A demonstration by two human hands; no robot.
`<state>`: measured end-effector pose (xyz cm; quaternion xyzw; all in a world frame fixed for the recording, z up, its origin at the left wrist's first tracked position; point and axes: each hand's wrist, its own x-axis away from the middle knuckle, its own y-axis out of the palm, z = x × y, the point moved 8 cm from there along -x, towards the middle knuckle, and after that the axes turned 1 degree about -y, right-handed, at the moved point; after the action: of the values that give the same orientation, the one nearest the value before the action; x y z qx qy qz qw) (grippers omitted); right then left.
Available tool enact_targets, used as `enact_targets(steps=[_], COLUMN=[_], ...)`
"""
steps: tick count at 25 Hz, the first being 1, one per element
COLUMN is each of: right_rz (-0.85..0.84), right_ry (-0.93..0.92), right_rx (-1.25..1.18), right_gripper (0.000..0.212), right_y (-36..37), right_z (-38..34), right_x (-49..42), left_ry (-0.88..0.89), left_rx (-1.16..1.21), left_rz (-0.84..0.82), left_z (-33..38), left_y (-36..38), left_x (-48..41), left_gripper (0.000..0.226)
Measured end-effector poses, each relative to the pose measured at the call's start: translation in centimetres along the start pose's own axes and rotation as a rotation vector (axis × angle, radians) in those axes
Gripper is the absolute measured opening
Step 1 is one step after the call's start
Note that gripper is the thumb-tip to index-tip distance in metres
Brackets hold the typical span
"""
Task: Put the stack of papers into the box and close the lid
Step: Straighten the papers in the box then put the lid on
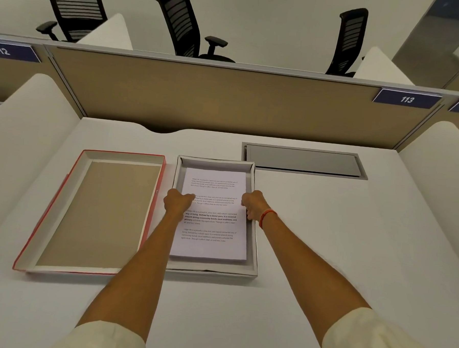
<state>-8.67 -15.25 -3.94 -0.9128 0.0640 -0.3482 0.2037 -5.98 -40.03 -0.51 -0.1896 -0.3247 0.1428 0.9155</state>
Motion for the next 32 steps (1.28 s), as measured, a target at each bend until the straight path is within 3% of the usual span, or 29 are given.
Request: enact_targets(steps=[6,8,11,14,18,22,32], right_rz=[0.071,0.051,-0.007,-0.117,-0.21,-0.254,-0.278], right_ry=[-0.287,-0.416,-0.6,-0.711,-0.795,-0.819,-0.794], right_rx=[0.22,0.301,0.437,0.579,0.671,0.727,0.734], right_gripper=[0.003,0.008,0.015,0.018,0.035,0.034,0.023], right_y=[-0.8,-0.6,0.7,2.5,4.1,5.3,7.4], right_z=[-6.3,-9.7,-13.5,-14.6,-15.3,-15.4,-16.3], right_x=[-0.3,-0.6,-1.3,-2.4,-3.3,-4.4,-7.3], left_ry=[-0.01,-0.062,-0.274,-0.394,-0.44,-0.494,-0.62], left_rx=[0.059,0.304,0.652,0.772,0.764,0.823,0.911], left_rz=[0.026,0.028,-0.069,-0.087,-0.015,0.025,0.134], left_z=[2.3,2.3,0.6,-1.4,-3.4,-4.7,-6.9], left_y=[-1.3,-1.5,-0.4,1.2,3.1,4.8,6.3], left_x=[3.2,4.7,7.5,9.6,11.0,10.5,11.5], left_gripper=[0.058,0.051,0.021,0.024,0.043,0.058,0.056])
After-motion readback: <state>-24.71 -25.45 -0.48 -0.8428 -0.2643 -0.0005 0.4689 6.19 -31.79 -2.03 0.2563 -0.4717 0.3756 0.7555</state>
